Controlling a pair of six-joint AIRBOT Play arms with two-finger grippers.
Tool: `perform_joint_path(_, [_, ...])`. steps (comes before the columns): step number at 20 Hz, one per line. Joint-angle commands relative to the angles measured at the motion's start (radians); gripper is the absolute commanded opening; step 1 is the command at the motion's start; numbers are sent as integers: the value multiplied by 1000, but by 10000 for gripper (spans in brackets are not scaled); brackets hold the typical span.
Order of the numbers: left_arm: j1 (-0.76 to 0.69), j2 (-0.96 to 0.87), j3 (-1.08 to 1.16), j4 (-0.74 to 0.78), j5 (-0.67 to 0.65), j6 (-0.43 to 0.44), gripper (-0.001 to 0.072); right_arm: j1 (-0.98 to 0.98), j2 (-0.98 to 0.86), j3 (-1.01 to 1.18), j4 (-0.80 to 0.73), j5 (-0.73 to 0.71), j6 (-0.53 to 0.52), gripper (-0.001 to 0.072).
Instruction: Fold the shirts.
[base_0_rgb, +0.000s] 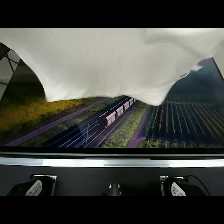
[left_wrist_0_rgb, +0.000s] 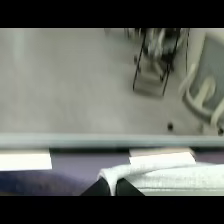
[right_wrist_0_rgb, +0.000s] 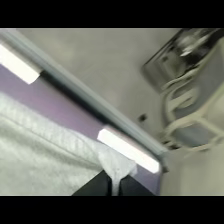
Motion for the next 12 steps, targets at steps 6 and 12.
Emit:
perform_joint_path(6, [1, 200, 89, 39, 45, -64, 25, 1, 277, 56, -161, 32, 56, 23])
perform_joint_path(12, [1, 139, 88, 159, -150, -68, 26, 1, 195, 56, -159, 208, 56, 23])
